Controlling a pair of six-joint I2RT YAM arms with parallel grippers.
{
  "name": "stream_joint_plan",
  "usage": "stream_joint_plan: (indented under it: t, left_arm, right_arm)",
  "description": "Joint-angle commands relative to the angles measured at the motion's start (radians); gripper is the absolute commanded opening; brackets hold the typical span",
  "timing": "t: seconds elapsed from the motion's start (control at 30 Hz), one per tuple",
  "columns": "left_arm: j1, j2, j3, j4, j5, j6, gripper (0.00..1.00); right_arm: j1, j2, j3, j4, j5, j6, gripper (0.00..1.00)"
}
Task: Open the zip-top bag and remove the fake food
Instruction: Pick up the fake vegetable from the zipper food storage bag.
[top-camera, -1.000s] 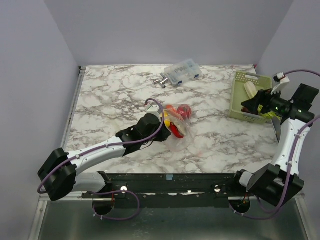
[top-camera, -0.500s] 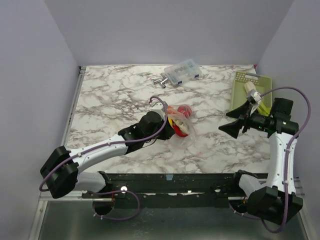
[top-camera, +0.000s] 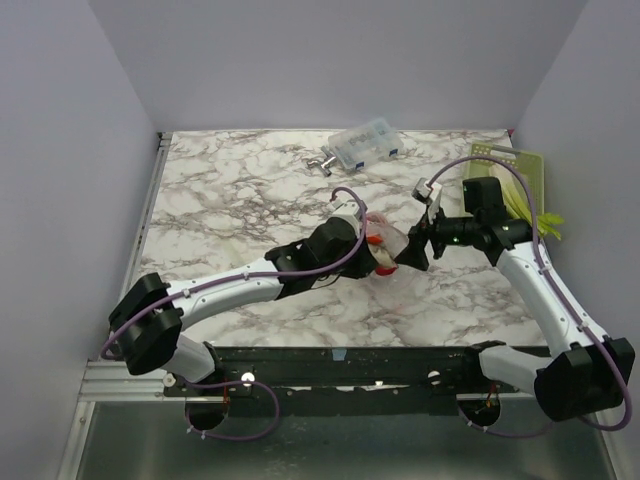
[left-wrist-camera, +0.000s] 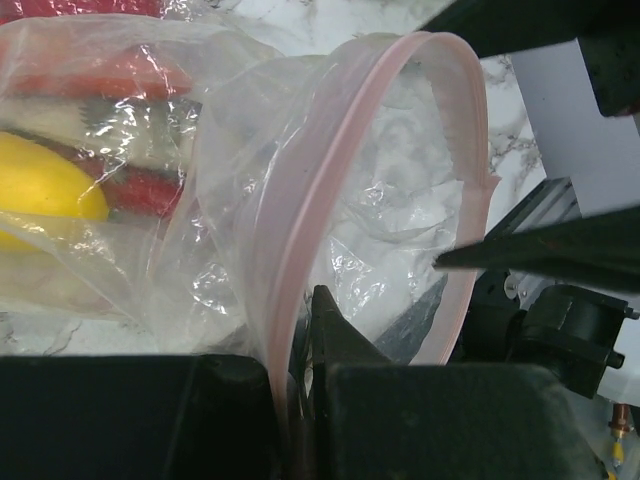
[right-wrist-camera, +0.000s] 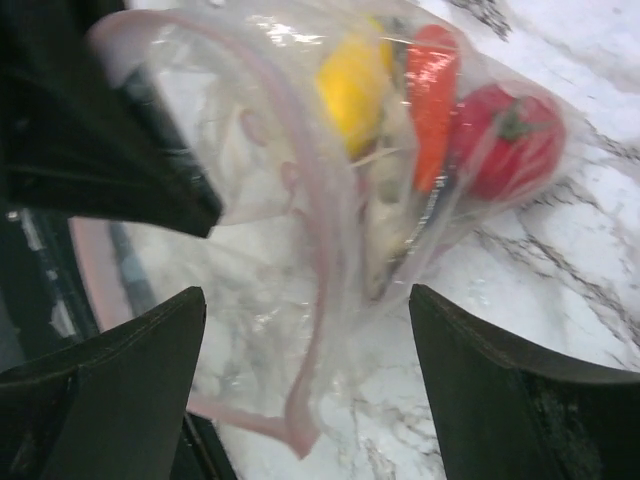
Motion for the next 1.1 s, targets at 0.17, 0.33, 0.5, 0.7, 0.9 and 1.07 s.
stream_joint_plan:
  t: [0.17, 0.33, 0.5, 0.7, 0.9, 1.07]
  left_arm:
    - [-0.021, 0.035, 0.059, -0.015, -0.005, -0.019, 0.00]
    - [-0.023, 0.032, 0.057, 0.005, 0.026, -0.005, 0.00]
    - [-0.023, 0.001, 0.029, 0.028, 0.030, 0.004, 0.35]
    - [-0.014, -0.103, -0.049, 0.080, 0.150, 0.093, 0.79]
    - [0.040, -0.255, -0.101, -0.001, 0.205, 0.193, 0.96]
    - [0.098, -0.275, 0.004, -0.181, 0.234, 0.316, 0.98]
  right_arm:
    - [0.017, 0.046, 0.022, 0.126, 0.249, 0.099, 0.55]
    - [0.017, 0.037, 0.024, 0.142, 0.257, 0.112, 0.13]
    - [0.017, 0.034, 0.031, 0.170, 0.312, 0.134, 0.03]
    - [0.017, 0.043, 0.041, 0.177, 0.320, 0.111, 0.02]
    - [0.017, 0.046, 0.029, 0.181, 0.242, 0.095, 0.02]
    - [0.017, 0.040, 0.018, 0.191, 0.192, 0.082, 0.02]
